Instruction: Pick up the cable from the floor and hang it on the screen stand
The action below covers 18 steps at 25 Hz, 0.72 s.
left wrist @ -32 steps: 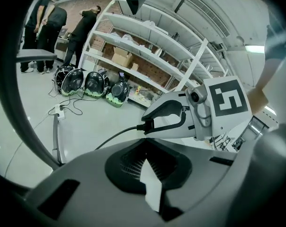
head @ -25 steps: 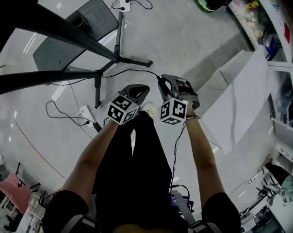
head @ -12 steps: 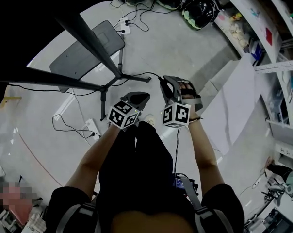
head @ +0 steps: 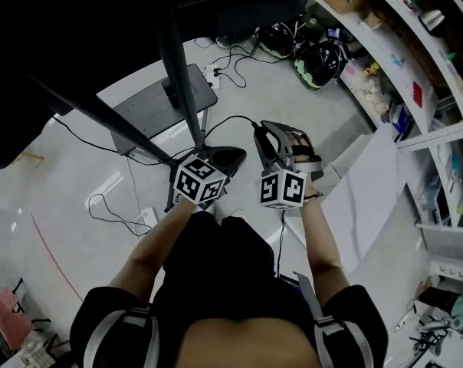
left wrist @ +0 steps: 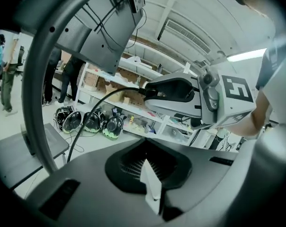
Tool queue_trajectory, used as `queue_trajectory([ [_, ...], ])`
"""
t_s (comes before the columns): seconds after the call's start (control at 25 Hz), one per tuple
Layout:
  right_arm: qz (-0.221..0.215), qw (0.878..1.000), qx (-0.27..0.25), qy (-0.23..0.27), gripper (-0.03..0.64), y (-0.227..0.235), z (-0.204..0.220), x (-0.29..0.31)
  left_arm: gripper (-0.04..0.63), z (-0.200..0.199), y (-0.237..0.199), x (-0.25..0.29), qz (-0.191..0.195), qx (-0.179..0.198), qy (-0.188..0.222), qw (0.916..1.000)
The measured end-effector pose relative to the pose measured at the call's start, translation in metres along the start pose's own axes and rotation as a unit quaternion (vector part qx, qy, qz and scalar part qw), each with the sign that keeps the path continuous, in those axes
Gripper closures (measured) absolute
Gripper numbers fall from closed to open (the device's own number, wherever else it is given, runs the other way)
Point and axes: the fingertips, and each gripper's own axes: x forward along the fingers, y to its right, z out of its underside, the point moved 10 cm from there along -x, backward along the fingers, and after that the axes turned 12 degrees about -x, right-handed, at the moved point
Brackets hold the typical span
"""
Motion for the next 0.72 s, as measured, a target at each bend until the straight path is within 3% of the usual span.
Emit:
queue_trajectory([
  [0.36, 0.042, 0.996, -0.022, 0.078, 0.48, 0.059, -0.057, -0.01, 0.589, -0.049, 0.006, -0.052, -0.034, 0.02, 0.055, 0.9977],
  [0.72, 0.083, 0.985, -0.034, 0.15, 0.48, 0.129, -0.107, -0.008, 0.589, -0.107, 0.018, -0.088, -0.064, 0.054, 0.115, 0.9899],
])
